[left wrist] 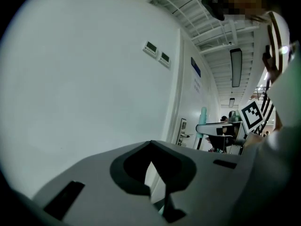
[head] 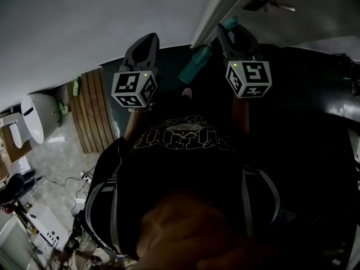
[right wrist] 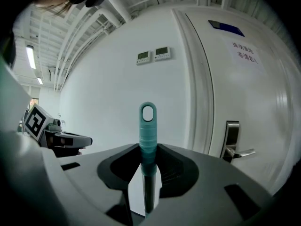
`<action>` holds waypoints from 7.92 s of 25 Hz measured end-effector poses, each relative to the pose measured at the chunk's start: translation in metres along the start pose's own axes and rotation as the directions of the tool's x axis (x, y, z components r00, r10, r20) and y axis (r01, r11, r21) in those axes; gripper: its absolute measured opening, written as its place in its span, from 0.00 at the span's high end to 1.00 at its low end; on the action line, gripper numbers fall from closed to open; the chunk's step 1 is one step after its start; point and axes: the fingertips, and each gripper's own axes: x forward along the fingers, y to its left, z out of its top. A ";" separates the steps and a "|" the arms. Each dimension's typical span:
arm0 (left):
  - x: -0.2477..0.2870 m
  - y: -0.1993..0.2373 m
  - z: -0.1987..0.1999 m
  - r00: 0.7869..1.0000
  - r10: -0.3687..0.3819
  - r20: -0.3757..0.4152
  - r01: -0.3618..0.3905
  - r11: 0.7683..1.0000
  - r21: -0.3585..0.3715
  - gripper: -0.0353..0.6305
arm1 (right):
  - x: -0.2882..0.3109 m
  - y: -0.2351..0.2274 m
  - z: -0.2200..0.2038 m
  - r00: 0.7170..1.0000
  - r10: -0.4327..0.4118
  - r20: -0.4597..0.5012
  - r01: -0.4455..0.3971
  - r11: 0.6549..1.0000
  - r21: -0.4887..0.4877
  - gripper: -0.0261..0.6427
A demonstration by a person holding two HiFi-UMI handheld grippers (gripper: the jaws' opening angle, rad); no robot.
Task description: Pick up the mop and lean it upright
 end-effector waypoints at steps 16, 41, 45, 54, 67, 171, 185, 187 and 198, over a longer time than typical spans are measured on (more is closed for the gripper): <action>-0.064 0.133 0.031 0.997 0.077 0.022 -0.077 0.997 -0.002 0.88 | 0.087 0.133 0.045 0.989 0.125 0.083 -0.130 0.990 0.056 0.78; -0.107 0.209 0.035 0.997 0.075 0.013 -0.076 0.997 0.014 0.88 | 0.131 0.218 0.049 0.989 0.146 0.036 -0.146 0.989 -0.023 0.78; -0.126 0.227 0.032 0.994 0.107 0.007 -0.107 0.994 0.021 0.88 | 0.140 0.230 0.044 0.989 0.142 0.031 -0.142 0.990 -0.023 0.78; -0.164 0.254 0.032 0.954 0.298 0.039 -0.296 0.954 -0.035 0.88 | 0.164 0.257 0.033 0.963 0.270 -0.009 -0.270 0.963 -0.019 0.78; -0.231 0.288 0.032 0.859 0.508 0.069 -0.502 0.860 -0.091 0.88 | 0.197 0.325 0.036 0.902 0.430 -0.031 -0.430 0.903 -0.007 0.78; -0.228 0.423 0.061 0.987 0.159 0.004 -0.159 0.987 -0.015 0.88 | 0.360 0.394 -0.033 0.989 0.009 -0.146 0.008 0.993 0.115 0.78; -0.204 0.388 0.057 0.995 0.102 -0.006 -0.102 0.995 -0.015 0.88 | 0.306 0.402 -0.008 0.992 0.085 -0.091 -0.076 0.992 0.102 0.93; -0.201 0.382 0.055 0.996 0.088 -0.016 -0.088 0.996 -0.015 0.88 | 0.295 0.407 -0.003 0.992 0.095 -0.088 -0.088 0.992 0.086 0.93; -0.173 0.345 0.050 0.999 0.028 -0.025 -0.028 1.000 -0.007 0.88 | 0.236 0.406 0.016 0.988 0.136 -0.066 -0.130 0.987 0.092 0.93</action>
